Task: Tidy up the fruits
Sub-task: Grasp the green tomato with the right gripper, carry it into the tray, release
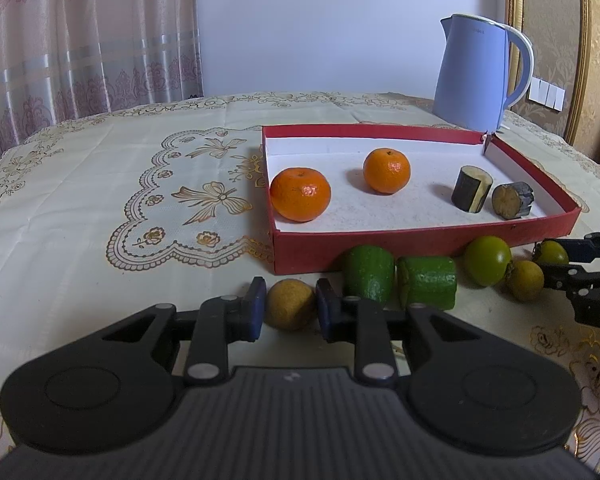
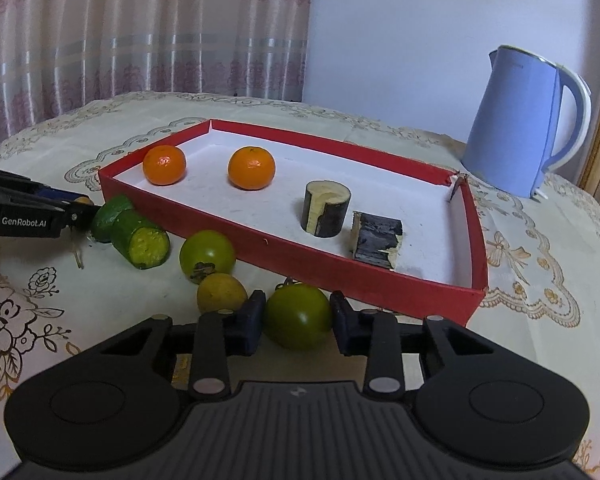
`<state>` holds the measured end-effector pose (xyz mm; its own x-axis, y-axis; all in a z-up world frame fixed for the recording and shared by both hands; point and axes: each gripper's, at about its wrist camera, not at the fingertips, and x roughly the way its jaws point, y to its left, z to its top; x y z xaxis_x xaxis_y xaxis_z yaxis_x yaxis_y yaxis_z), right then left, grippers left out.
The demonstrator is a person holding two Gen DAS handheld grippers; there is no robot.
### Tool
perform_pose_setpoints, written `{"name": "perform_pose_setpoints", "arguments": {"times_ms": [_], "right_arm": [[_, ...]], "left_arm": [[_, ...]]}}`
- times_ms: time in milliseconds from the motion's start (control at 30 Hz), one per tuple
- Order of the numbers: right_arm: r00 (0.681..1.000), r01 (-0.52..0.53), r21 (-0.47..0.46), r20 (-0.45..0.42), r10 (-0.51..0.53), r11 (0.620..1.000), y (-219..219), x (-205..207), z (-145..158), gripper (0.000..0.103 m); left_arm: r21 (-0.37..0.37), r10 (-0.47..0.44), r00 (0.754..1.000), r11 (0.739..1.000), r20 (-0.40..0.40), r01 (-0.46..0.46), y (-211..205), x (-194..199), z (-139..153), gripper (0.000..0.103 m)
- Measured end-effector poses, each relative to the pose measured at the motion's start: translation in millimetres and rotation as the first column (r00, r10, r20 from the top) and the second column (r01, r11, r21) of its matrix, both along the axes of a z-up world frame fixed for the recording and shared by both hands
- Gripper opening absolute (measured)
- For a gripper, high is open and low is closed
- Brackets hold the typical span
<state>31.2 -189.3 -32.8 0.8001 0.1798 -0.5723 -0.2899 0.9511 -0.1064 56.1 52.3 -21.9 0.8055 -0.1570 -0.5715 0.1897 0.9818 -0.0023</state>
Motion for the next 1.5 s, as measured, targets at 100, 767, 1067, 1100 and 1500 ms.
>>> {"name": "perform_pose_setpoints", "arguments": {"times_ms": [100, 767, 1067, 1100, 1500], "right_arm": [[1.0, 0.01, -0.001, -0.006, -0.01, 1.0, -0.2, -0.8, 1.0, 0.034], [0.999, 0.026, -0.021, 0.037, -0.025, 0.999, -1.6, -8.1, 24.4, 0.034], [0.995, 0.046, -0.015, 0.093, -0.044, 0.999, -2.7, 3.4, 47.8, 0.034], [0.994, 0.05, -0.018, 0.1, -0.048, 0.999, -2.3, 6.1, 49.2, 0.034], [0.996, -0.001, -0.053, 0.089, 0.006, 0.999, 32.8, 50.0, 49.1, 0.034]], "left_arm": [[0.0, 0.0, 1.0, 1.0, 0.0, 0.0, 0.0, 0.0, 0.0, 0.025], [-0.004, 0.0, 1.0, 1.0, -0.001, 0.0, -0.1, 0.1, -0.1, 0.025], [-0.006, 0.0, 1.0, 1.0, -0.001, 0.0, 0.7, 0.1, -0.1, 0.025], [-0.008, 0.0, 1.0, 1.0, -0.001, 0.0, 0.7, 0.4, -0.2, 0.025], [-0.021, 0.0, 1.0, 1.0, -0.003, 0.0, 2.2, 1.1, -0.4, 0.025]]}}
